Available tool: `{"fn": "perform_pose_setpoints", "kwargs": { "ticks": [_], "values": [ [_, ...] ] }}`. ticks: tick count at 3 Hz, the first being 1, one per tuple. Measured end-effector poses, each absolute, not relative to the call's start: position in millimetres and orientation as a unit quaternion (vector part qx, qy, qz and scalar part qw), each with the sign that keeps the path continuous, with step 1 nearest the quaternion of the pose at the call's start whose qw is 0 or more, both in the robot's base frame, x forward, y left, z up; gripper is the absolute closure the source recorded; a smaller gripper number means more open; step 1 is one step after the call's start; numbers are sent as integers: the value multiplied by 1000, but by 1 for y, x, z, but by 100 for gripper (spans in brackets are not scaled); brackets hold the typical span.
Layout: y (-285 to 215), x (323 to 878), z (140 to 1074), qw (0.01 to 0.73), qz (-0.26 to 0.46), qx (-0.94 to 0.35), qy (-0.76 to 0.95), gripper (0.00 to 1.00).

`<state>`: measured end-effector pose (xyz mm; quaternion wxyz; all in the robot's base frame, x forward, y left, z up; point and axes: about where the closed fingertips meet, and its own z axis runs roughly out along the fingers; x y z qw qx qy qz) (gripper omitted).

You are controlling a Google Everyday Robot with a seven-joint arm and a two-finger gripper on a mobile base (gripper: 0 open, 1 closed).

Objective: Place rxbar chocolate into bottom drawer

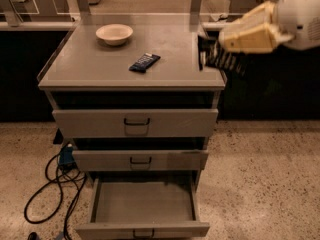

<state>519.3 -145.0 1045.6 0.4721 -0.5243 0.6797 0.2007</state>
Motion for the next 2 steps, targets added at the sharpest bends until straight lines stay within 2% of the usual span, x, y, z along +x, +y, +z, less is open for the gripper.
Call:
{"fn": "perform_pose_setpoints", "kwargs": {
  "ticks": [1, 2],
  "values": [
    [-128, 510, 934, 388, 279, -527, 703, 100],
    [-104, 526, 846, 331, 321, -540, 704, 100]
  ]
}}
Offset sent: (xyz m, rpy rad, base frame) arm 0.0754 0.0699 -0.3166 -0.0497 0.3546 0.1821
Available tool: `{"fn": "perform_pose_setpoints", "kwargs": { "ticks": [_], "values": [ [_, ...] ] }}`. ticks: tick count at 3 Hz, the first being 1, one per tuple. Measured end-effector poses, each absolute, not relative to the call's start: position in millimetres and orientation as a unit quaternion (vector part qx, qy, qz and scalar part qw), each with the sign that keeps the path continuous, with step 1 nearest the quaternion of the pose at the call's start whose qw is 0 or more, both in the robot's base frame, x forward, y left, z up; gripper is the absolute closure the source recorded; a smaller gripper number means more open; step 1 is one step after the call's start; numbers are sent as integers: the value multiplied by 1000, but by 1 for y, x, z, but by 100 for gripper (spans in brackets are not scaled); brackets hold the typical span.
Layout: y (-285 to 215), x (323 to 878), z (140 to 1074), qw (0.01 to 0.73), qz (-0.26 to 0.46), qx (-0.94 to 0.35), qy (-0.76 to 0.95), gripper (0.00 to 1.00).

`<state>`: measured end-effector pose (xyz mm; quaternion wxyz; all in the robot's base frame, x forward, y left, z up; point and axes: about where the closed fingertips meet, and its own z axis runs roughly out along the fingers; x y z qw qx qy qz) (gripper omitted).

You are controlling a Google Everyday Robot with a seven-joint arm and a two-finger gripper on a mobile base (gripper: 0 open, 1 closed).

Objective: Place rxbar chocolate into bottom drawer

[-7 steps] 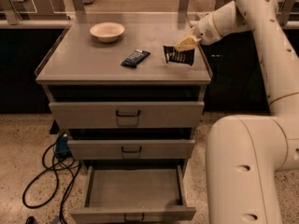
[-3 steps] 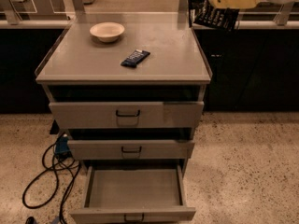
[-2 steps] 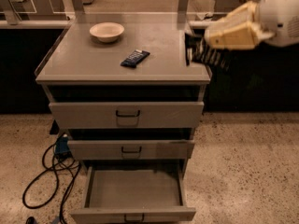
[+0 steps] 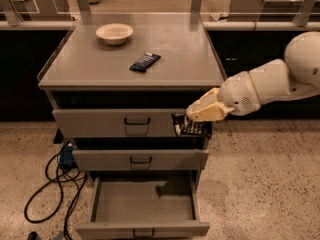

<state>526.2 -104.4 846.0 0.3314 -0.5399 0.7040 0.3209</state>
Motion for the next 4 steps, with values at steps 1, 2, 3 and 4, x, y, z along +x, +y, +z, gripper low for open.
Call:
{"fn": "perform_pose_setpoints", "kwargs": {
  "ticks": [1, 2, 3, 4],
  "values": [
    [-73, 586, 782, 354, 309, -552, 688, 100],
    [-70, 595, 773, 361, 308, -545, 692, 100],
    [-74, 589, 773, 371, 290, -543, 696, 100],
    [-78, 565, 787, 413, 212, -566, 681, 100]
  ]
}}
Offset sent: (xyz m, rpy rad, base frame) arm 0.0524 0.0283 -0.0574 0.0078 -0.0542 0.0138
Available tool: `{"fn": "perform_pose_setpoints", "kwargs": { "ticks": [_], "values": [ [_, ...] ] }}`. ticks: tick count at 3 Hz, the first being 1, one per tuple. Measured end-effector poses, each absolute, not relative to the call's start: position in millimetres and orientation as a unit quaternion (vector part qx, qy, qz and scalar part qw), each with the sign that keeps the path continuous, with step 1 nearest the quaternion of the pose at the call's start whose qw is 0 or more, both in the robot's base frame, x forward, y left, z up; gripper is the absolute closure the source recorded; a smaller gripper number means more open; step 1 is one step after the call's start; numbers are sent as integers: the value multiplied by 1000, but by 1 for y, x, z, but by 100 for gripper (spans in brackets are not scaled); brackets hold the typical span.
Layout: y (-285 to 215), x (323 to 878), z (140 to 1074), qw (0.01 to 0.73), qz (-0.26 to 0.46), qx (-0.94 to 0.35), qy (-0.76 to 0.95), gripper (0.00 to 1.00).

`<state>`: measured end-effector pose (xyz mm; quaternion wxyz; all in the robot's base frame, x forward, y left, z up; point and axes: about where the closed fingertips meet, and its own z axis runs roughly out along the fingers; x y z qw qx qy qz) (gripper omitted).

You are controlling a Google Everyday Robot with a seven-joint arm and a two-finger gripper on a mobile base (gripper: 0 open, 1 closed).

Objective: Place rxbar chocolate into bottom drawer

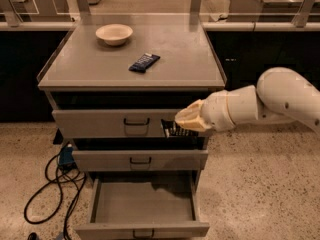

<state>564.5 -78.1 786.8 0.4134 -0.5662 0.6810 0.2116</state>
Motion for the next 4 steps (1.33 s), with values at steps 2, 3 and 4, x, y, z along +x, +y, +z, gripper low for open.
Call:
{"fn": "perform_pose_setpoints", "kwargs": {
  "ticks": [2, 3, 4],
  "values": [
    [-51, 509, 758, 442, 144, -577, 671, 100],
    [-54, 511, 747, 461, 128, -574, 664, 100],
    [-41, 504, 685, 471, 119, -578, 656, 100]
  ]
}}
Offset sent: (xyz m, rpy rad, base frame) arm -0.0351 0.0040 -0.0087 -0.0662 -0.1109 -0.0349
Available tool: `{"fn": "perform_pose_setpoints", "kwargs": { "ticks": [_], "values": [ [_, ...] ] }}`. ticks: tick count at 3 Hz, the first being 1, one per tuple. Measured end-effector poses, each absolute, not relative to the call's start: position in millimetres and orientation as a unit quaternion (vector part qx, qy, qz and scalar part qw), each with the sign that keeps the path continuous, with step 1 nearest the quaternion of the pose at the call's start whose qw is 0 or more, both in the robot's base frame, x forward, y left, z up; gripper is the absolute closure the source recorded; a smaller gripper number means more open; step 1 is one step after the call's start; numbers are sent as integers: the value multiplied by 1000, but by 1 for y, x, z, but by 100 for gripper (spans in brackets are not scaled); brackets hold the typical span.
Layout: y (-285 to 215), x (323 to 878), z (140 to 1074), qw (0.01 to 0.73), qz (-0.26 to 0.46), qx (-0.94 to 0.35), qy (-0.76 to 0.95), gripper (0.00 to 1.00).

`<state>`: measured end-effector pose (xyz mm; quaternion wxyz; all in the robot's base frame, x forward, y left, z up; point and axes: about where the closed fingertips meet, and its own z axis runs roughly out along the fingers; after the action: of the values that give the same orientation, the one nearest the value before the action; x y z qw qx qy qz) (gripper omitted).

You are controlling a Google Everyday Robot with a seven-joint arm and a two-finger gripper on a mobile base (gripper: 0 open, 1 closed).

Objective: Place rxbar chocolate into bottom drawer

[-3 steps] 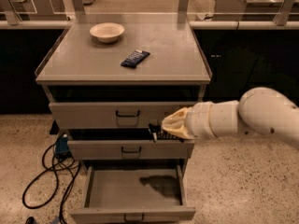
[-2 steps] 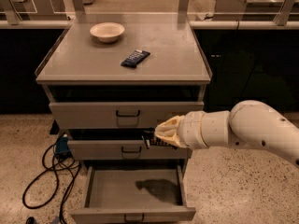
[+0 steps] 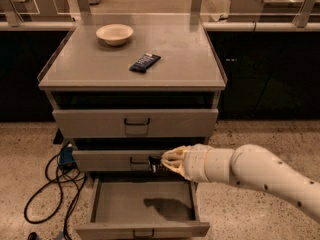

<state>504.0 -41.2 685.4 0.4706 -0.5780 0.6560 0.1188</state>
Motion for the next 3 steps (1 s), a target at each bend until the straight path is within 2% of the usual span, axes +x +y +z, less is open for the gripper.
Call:
{"fn": "perform_pose_setpoints", "kwargs": {
  "ticks": [1, 2, 3],
  "values": [
    [-25, 477, 598, 436, 106, -599, 663, 100],
    [-35, 459, 537, 390, 84, -596, 696, 100],
    [-42, 467, 521, 386, 67, -594, 703, 100]
  ]
}}
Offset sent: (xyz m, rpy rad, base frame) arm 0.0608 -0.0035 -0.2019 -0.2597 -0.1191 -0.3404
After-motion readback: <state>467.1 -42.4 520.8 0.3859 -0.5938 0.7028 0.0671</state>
